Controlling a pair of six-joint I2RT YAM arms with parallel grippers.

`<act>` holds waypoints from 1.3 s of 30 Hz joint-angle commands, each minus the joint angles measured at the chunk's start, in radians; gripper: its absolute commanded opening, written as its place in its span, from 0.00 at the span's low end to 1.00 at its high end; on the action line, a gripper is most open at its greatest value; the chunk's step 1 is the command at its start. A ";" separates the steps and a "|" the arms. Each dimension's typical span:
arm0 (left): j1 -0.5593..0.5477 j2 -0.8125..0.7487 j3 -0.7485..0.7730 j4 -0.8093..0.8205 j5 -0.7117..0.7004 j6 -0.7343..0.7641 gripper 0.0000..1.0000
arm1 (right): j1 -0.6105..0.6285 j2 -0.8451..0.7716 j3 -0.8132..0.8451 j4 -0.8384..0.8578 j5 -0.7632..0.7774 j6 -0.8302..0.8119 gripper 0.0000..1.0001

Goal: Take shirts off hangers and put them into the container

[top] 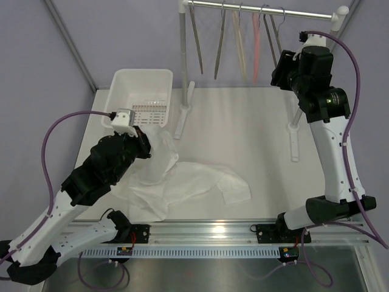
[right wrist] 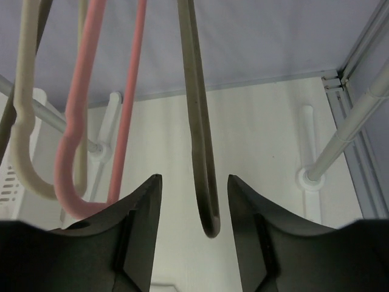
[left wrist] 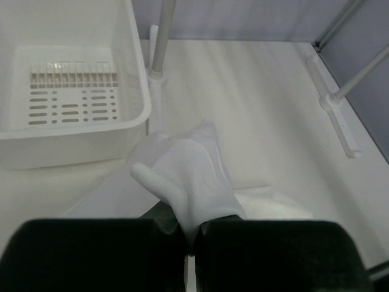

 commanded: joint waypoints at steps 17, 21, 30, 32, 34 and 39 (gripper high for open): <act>-0.033 0.115 -0.443 0.214 0.199 -0.496 0.24 | -0.007 -0.531 -0.199 -0.101 -0.174 0.139 0.69; -0.078 -0.019 -0.485 0.098 0.107 -0.559 0.69 | -0.005 -0.583 -0.309 -0.066 -0.278 0.169 0.70; -0.216 -0.012 -0.392 -0.280 -0.214 -0.795 0.87 | -0.007 -0.658 -0.435 -0.023 -0.392 0.166 0.70; -0.222 0.075 -0.359 -0.359 -0.264 -0.893 0.86 | -0.007 -0.667 -0.447 -0.021 -0.401 0.163 0.70; -0.231 0.151 -0.315 -0.472 -0.286 -0.993 0.86 | -0.005 -0.678 -0.463 -0.021 -0.415 0.157 0.70; -0.338 0.191 -0.243 -0.628 -0.347 -1.175 0.86 | -0.007 -0.687 -0.476 -0.032 -0.404 0.128 0.70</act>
